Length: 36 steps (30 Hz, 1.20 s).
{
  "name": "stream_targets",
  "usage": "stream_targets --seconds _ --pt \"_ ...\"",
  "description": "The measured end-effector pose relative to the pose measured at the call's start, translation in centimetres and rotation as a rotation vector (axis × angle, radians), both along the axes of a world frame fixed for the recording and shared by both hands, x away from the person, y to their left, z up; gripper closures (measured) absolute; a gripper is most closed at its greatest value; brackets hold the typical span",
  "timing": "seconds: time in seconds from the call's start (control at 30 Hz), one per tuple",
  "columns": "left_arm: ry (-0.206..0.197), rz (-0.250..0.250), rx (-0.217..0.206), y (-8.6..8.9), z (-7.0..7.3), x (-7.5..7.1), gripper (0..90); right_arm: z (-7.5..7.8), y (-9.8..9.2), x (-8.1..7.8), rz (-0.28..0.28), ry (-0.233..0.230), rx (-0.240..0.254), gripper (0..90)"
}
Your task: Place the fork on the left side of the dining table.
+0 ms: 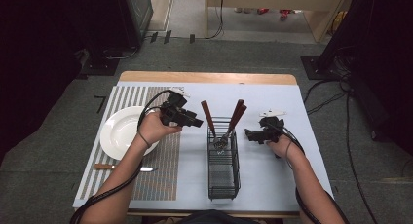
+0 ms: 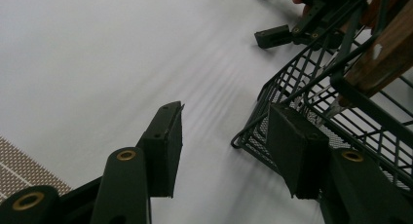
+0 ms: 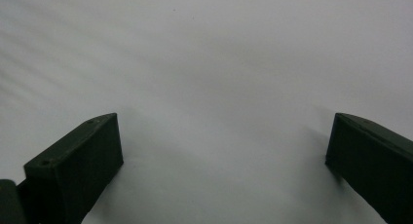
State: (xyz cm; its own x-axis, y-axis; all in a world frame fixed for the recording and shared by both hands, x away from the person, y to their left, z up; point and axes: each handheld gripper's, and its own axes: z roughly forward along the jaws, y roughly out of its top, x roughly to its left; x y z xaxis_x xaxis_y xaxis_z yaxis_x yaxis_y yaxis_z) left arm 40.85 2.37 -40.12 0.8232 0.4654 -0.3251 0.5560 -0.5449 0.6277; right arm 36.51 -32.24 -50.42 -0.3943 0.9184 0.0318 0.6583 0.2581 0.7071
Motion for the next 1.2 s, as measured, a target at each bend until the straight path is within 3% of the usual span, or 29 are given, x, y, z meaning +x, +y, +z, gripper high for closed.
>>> stream_targets --seconds 0.83,1.2 --pt "-0.04 -0.032 -0.032 0.3 3.4 -1.0 50.3 0.0 0.0 0.0 0.0 -0.001 0.0 0.0" --pt "-0.051 -0.054 -0.07 0.2 5.3 -1.6 50.3 0.0 0.0 0.0 0.0 -0.001 0.0 0.0"
